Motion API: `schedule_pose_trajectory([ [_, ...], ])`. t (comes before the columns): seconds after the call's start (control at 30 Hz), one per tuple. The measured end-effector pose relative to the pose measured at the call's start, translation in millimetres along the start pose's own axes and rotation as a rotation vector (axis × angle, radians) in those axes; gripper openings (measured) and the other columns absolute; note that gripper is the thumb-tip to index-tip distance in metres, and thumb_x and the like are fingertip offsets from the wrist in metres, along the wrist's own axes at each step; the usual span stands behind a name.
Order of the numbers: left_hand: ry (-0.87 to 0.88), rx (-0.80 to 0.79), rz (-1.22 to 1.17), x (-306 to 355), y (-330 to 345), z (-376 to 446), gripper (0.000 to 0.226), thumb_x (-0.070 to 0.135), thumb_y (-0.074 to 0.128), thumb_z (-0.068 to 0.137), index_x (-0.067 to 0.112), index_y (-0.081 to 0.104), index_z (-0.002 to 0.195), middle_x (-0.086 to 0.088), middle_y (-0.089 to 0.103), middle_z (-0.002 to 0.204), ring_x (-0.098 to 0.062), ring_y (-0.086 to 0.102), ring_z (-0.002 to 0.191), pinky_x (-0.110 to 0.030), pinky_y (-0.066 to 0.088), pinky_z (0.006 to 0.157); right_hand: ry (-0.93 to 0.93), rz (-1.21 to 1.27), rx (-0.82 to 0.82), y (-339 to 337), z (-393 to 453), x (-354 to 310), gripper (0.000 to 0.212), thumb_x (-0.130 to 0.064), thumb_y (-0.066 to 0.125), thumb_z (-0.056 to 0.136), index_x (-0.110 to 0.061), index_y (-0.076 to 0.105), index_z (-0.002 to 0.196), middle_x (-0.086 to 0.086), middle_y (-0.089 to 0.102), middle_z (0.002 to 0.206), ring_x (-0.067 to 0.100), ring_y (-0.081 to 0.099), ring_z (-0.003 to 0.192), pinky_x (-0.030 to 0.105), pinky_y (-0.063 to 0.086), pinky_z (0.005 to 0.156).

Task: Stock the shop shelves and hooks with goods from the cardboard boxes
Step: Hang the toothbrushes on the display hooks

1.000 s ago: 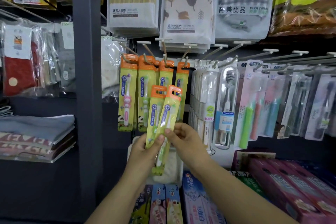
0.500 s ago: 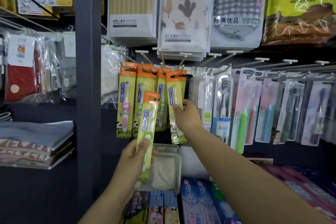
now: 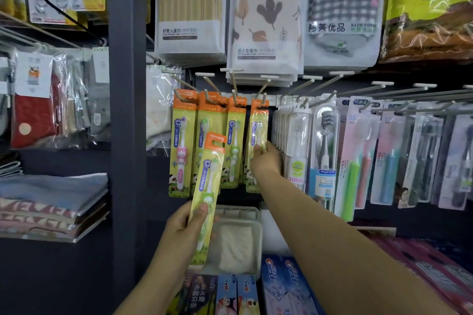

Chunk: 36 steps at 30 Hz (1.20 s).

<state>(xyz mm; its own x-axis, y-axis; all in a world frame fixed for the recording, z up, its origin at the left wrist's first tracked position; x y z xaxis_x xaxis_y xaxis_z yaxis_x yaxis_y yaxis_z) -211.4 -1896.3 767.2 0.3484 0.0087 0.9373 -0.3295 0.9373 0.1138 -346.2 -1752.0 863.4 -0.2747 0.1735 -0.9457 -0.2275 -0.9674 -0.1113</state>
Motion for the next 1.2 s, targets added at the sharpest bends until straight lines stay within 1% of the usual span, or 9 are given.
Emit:
schedule_pose_trajectory([
  [0.2, -0.002, -0.017, 0.018, -3, 1, 1, 0.018, 0.036, 0.051, 0.094, 0.032, 0.069, 0.094, 0.005, 0.073, 0.086, -0.024, 0.068, 0.089, -0.042, 0.053, 0.083, 0.133, -0.072, -0.090, 9, 4, 32, 0.031, -0.021, 0.045, 0.098, -0.006, 0.052, 0.124, 0.012, 0.061, 0.115, 0.024, 0.054, 0.090, 0.028, 0.043, 0.076],
  [0.37, 0.000, -0.008, 0.024, -7, 4, -1, 0.013, 0.036, 0.056, 0.092, 0.034, 0.069, 0.091, 0.001, 0.072, 0.087, -0.021, 0.069, 0.084, -0.040, 0.055, 0.077, 0.136, -0.138, -0.250, 9, -36, 68, 0.037, -0.032, 0.050, 0.096, -0.010, 0.052, 0.126, 0.007, 0.059, 0.113, 0.025, 0.056, 0.104, 0.034, 0.047, 0.092],
  [0.47, -0.002, 0.012, 0.034, -10, 9, -1, 0.011, 0.035, 0.057, 0.092, 0.031, 0.067, 0.093, 0.001, 0.070, 0.084, -0.013, 0.066, 0.077, -0.029, 0.050, 0.066, 0.027, -0.060, -0.326, 2, -67, 74, 0.027, -0.043, 0.048, 0.096, -0.021, 0.064, 0.101, 0.000, 0.067, 0.100, 0.021, 0.062, 0.097, 0.041, 0.050, 0.096],
  [0.53, 0.010, -0.001, 0.033, -11, 15, 0, 0.014, 0.036, 0.057, 0.091, 0.029, 0.068, 0.095, 0.001, 0.070, 0.088, -0.013, 0.066, 0.082, -0.028, 0.048, 0.068, -0.061, 0.000, -0.403, -2, -87, 67, 0.024, -0.042, 0.048, 0.097, -0.026, 0.065, 0.092, -0.001, 0.070, 0.097, 0.016, 0.065, 0.095, 0.038, 0.053, 0.092],
  [0.63, 0.009, -0.023, 0.017, -12, 26, -1, 0.016, 0.037, 0.056, 0.092, 0.028, 0.069, 0.097, -0.001, 0.071, 0.094, -0.016, 0.068, 0.088, -0.032, 0.052, 0.072, -0.145, 0.061, -0.471, -9, -106, 51, 0.016, -0.033, 0.053, 0.096, -0.022, 0.066, 0.096, 0.001, 0.071, 0.101, 0.013, 0.065, 0.096, 0.029, 0.052, 0.089],
  [0.8, -0.040, -0.059, -0.067, -12, 39, -4, 0.017, 0.027, 0.056, 0.094, 0.014, 0.067, 0.097, -0.007, 0.072, 0.084, -0.017, 0.068, 0.080, -0.034, 0.056, 0.072, -0.139, 0.065, -0.421, -12, -102, 43, 0.009, -0.024, 0.059, 0.094, -0.016, 0.062, 0.096, 0.008, 0.070, 0.099, 0.018, 0.066, 0.094, 0.031, 0.051, 0.087],
  [0.93, -0.045, 0.001, 0.001, -17, 26, 1, 0.010, 0.017, 0.056, 0.094, 0.013, 0.065, 0.093, -0.009, 0.062, 0.085, -0.017, 0.057, 0.071, -0.032, 0.050, 0.065, -0.151, 0.014, -0.237, -25, -80, 27, 0.007, -0.025, 0.052, 0.097, -0.020, 0.056, 0.097, 0.006, 0.067, 0.100, 0.021, 0.063, 0.092, 0.037, 0.050, 0.086],
  [1.1, -0.071, 0.057, 0.008, -18, 5, 4, 0.010, 0.009, 0.054, 0.094, 0.012, 0.063, 0.092, -0.009, 0.060, 0.081, -0.019, 0.053, 0.066, -0.031, 0.045, 0.062, -0.192, -0.054, -0.101, -27, -50, 0, 0.022, -0.022, 0.045, 0.100, -0.012, 0.055, 0.117, 0.001, 0.064, 0.100, 0.021, 0.060, 0.090, 0.037, 0.051, 0.084],
  [1.2, -0.059, 0.050, 0.026, -16, 0, 5, 0.010, 0.007, 0.053, 0.094, 0.011, 0.062, 0.091, -0.007, 0.061, 0.077, -0.020, 0.052, 0.063, -0.031, 0.044, 0.060, -0.172, -0.025, -0.065, -16, -40, -10, 0.033, -0.020, 0.041, 0.101, -0.010, 0.045, 0.132, 0.008, 0.062, 0.115, 0.024, 0.059, 0.100, 0.034, 0.047, 0.086],
])
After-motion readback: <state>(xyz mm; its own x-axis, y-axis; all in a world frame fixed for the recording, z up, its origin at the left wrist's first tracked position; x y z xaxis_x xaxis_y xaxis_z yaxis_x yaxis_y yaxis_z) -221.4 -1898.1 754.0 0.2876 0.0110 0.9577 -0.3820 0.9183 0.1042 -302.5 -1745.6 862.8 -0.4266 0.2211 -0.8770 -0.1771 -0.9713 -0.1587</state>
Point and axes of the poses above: each hand's wrist, its own z-axis towards the middle knuckle, its own y-axis out of the palm, x = y × z, the point moved 5 cm from there along z, towards the middle knuckle
